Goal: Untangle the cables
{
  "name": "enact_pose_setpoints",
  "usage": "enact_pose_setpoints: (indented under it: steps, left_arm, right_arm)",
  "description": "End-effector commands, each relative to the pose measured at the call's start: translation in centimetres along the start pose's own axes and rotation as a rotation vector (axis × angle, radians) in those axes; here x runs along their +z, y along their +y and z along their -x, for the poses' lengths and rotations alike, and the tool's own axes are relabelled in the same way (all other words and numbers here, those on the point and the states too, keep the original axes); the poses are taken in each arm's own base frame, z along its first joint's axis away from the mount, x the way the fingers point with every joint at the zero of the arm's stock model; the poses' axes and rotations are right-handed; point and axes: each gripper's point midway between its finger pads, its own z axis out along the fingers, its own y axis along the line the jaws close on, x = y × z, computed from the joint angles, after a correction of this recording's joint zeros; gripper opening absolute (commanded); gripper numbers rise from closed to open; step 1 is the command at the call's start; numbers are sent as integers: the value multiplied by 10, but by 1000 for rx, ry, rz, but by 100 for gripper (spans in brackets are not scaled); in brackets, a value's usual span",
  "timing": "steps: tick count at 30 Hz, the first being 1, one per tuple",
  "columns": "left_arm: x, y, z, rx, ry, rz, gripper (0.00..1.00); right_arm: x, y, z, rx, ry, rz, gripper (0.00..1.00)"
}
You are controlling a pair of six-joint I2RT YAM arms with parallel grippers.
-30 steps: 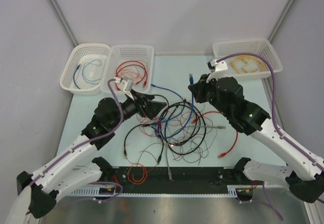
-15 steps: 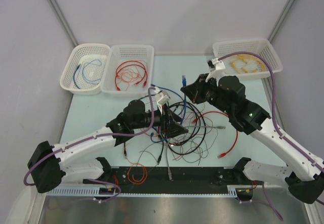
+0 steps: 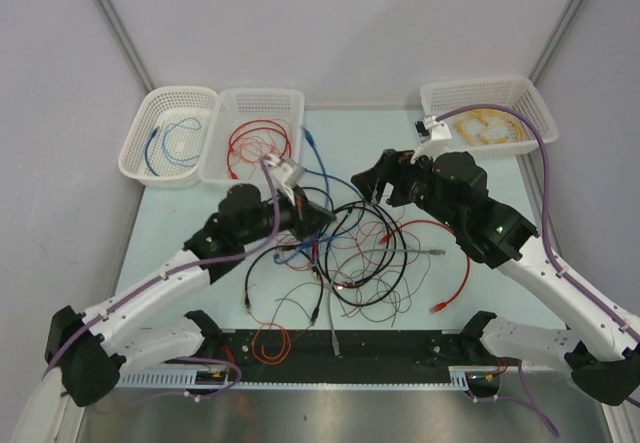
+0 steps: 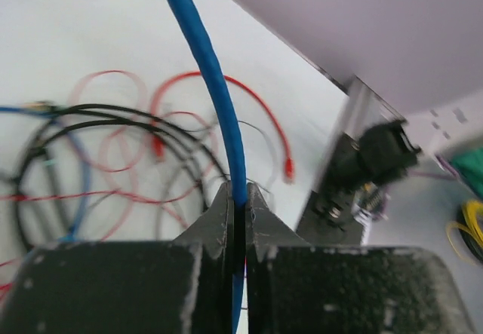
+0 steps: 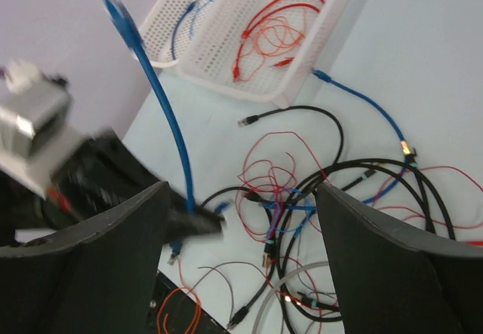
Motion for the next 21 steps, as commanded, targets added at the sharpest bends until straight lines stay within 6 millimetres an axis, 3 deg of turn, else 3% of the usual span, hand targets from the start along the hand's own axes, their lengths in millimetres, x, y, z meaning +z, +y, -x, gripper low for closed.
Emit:
enact_pose_setpoints:
  steps: [1, 2, 3, 4, 5, 7, 8, 9, 11, 12, 14, 15, 16, 17, 18, 19, 20, 21]
  left_arm:
    - [-47, 93, 69, -36, -148, 369, 0]
    - [-56, 113, 80, -51, -169, 435, 0]
    - [-74, 148, 88, -95, -181, 547, 0]
    - [-86, 156, 117, -87, -233, 590, 0]
    - [-105, 178, 132, -100, -269, 679, 0]
    - [-122, 196, 172, -70, -328, 770, 0]
    - [-143, 212, 187, -55, -371, 872, 0]
    - [-155, 214, 212, -25, -429, 910, 0]
    - [-179, 236, 240, -23, -529, 972, 0]
    - [-188, 235, 262, -28, -591, 980, 0]
    - [-205, 270, 268, -72, -614, 1085, 0]
    - [-210, 270, 288, -59, -649, 1094, 0]
    - [-216, 302, 280, -99, -628, 1155, 0]
    - [-227, 316, 280, -117, -631, 1205, 0]
    - [-236, 323, 295, -113, -659, 1233, 0]
    - [-240, 351, 282, -151, -619, 1285, 0]
    - [-242, 364, 281, -155, -610, 1316, 0]
    - [-252, 369, 292, -144, -640, 1367, 0]
  right_arm:
    - [-13, -20, 6, -5, -30, -106, 83]
    - [-15, -23, 4, -11, -21, -116, 83]
    - [-17, -26, 3, -24, -20, -127, 82]
    - [-19, -29, 1, -28, -14, -136, 82]
    - [-19, -31, -1, -32, -10, -141, 81]
    - [-21, -35, -5, -27, -6, -144, 79]
    - [-20, -35, -7, -24, -2, -140, 79]
    - [-20, -34, -10, -22, 6, -129, 79]
    - [-15, -36, -19, -17, 29, -122, 78]
    - [-12, -36, -24, -18, 48, -118, 78]
    - [-9, -39, -31, -13, 72, -121, 78]
    - [-7, -41, -34, -12, 81, -128, 78]
    - [-3, -45, -39, -10, 91, -135, 78]
    - [-1, -46, -41, -5, 94, -136, 77]
    - [1, -47, -42, -1, 96, -135, 77]
    - [4, -52, -47, 0, 108, -142, 77]
    - [7, -54, -50, 1, 117, -143, 77]
    - [8, -55, -51, 5, 114, -143, 77]
